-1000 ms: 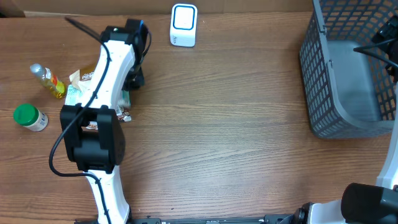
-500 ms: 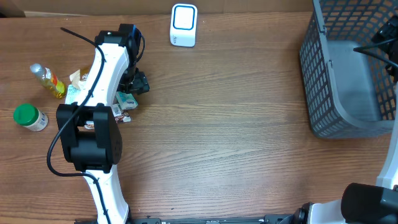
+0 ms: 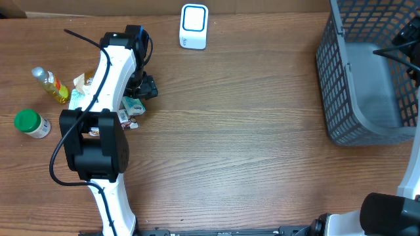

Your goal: Scan the item barcode

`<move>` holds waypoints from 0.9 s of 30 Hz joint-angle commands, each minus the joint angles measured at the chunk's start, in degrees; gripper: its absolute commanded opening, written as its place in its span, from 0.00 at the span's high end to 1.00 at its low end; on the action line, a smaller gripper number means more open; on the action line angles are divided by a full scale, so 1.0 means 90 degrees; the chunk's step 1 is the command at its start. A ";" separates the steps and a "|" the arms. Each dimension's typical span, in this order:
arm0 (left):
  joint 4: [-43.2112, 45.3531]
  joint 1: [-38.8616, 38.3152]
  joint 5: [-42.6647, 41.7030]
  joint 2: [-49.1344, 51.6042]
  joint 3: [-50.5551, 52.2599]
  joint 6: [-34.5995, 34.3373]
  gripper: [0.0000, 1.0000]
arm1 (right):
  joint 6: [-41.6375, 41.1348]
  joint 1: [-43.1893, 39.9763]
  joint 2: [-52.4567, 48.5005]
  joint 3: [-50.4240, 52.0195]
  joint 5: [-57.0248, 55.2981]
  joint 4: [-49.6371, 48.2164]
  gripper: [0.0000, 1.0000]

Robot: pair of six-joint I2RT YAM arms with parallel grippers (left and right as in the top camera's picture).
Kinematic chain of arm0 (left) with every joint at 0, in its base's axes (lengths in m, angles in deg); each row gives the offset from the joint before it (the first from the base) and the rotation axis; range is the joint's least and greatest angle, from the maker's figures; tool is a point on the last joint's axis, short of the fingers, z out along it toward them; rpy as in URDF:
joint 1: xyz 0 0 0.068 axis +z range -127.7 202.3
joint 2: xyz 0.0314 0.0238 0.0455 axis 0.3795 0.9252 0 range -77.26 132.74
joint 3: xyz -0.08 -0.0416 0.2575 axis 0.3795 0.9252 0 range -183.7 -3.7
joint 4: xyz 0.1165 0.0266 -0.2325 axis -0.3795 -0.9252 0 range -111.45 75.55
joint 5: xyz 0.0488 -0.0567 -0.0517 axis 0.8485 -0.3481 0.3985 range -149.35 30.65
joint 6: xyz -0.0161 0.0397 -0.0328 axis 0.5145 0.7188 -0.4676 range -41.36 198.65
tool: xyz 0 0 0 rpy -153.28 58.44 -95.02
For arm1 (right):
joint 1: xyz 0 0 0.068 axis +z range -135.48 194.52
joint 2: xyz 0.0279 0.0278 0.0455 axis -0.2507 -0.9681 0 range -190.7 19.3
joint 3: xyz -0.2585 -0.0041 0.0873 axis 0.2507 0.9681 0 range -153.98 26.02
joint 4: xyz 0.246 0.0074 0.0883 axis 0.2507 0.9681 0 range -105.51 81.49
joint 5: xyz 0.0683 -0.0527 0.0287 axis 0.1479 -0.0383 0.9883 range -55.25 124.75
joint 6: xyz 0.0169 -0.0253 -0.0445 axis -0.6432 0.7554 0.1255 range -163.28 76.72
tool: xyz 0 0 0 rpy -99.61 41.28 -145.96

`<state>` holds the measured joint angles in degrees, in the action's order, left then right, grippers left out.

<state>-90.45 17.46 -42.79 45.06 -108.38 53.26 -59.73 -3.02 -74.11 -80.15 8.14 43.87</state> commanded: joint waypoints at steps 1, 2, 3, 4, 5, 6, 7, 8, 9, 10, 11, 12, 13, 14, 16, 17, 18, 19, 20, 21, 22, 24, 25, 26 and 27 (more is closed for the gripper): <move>0.0002 -0.0010 -0.0039 0.0019 0.0036 -0.0090 0.00 | 0.0024 0.0000 0.0007 -0.0034 -0.0087 -0.0032 0.00; 0.0002 -0.0010 -0.0039 0.0019 0.0036 -0.0090 0.00 | 0.0027 0.0000 0.0007 -0.0034 -0.0087 -0.0032 0.00; 0.0002 -0.0010 -0.0039 0.0019 0.0036 -0.0090 0.00 | 0.0027 0.0000 0.0007 -0.0034 -0.0087 -0.0032 0.00; 0.0002 -0.0012 -0.0039 0.0019 0.0036 -0.0090 0.00 | 0.0027 0.0000 0.0005 -0.0034 -0.0087 -0.0032 0.00; 0.0002 -0.0012 -0.0039 0.0019 0.0036 -0.0090 0.00 | 0.0024 0.0002 -0.0017 -0.0034 -0.0087 -0.0032 0.00; 0.0002 -0.0010 -0.0036 0.0019 0.0036 -0.0090 0.00 | 0.0027 0.0012 -0.0034 -0.0034 -0.0087 -0.0029 0.00; 0.0000 -0.0010 -0.0039 0.0019 0.0036 -0.0090 0.00 | 0.0027 0.0027 -0.0041 -0.0032 -0.0087 -0.0029 0.00; 0.0002 -0.0010 -0.0039 0.0019 0.0036 -0.0090 0.00 | 0.0027 0.0027 -0.0039 -0.0034 -0.0087 -0.0032 0.00; 0.0002 -0.0010 -0.0036 0.0019 0.0036 -0.0090 0.00 | 0.0027 0.0024 -0.0005 -0.0034 -0.0087 -0.0029 0.00; 0.0002 -0.0010 -0.0039 0.0019 0.0036 -0.0090 0.00 | 0.0027 0.0027 0.0036 -0.0034 -0.0087 -0.0027 0.00; 0.0002 -0.0010 -0.0036 0.0019 0.0036 -0.0090 0.00 | 0.0027 0.0046 0.0102 -0.0034 -0.0087 -0.0029 0.00; 0.0002 -0.0010 -0.0036 0.0019 0.0036 -0.0090 0.00 | 0.0027 0.0078 0.0185 -0.0034 -0.0087 -0.0027 0.00; 0.0000 -0.0010 -0.0036 0.0019 0.0036 -0.0090 0.00 | 0.0027 0.0136 0.0318 -0.0034 -0.0087 -0.0027 0.00; 0.0002 -0.0010 -0.0036 0.0019 0.0036 -0.0090 0.00 | 0.0027 0.0204 0.0457 -0.0034 -0.0087 -0.0029 0.00; 0.0002 -0.0010 -0.0036 0.0019 0.0036 -0.0090 0.00 | 0.0024 0.0398 0.0801 -0.0034 -0.0087 -0.0029 0.00; 0.0002 -0.0010 -0.0036 0.0019 0.0036 -0.0090 0.00 | 0.0027 0.0534 0.1008 -0.0034 -0.0087 -0.0029 0.00; 0.0002 -0.0010 -0.0039 0.0019 0.0036 -0.0090 0.00 | 0.0024 0.0663 0.1185 -0.0034 -0.0087 -0.0029 0.00; 0.0002 -0.0010 -0.0039 0.0019 0.0036 -0.0090 0.00 | 0.0027 0.0818 0.1399 -0.0034 -0.0087 -0.0029 0.00; 0.0000 -0.0010 -0.0039 0.0019 0.0036 -0.0090 0.00 | 0.0027 0.0933 0.1552 -0.0034 -0.0087 -0.0029 0.00; 0.0002 -0.0010 -0.0036 0.0019 0.0036 -0.0090 0.00 | 0.0024 0.1100 0.1766 -0.0034 -0.0087 -0.0029 0.00; 0.0000 -0.0010 -0.0036 0.0019 0.0036 -0.0090 0.00 | 0.0027 0.1256 0.1953 -0.0034 -0.0087 -0.0029 0.00; 0.0002 -0.0010 -0.0036 0.0019 0.0036 -0.0090 0.00 | 0.0027 0.1620 0.2334 -0.0034 -0.0087 -0.0029 0.00; 0.0000 -0.0010 -0.0039 0.0019 0.0036 -0.0090 0.00 | 0.0024 0.1800 0.2506 -0.0034 -0.0087 -0.0027 0.00; 0.0000 -0.0010 -0.0039 0.0019 0.0036 -0.0090 0.00 | 0.0027 0.2018 0.2701 -0.0034 -0.0087 -0.0029 0.00; 0.0002 -0.0010 -0.0039 0.0019 0.0036 -0.0090 0.00 | 0.0027 0.2176 0.2839 -0.0034 -0.0087 -0.0027 0.00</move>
<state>-90.45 17.46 -42.90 45.06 -108.38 53.26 -59.73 13.55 -51.62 -79.98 8.16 43.67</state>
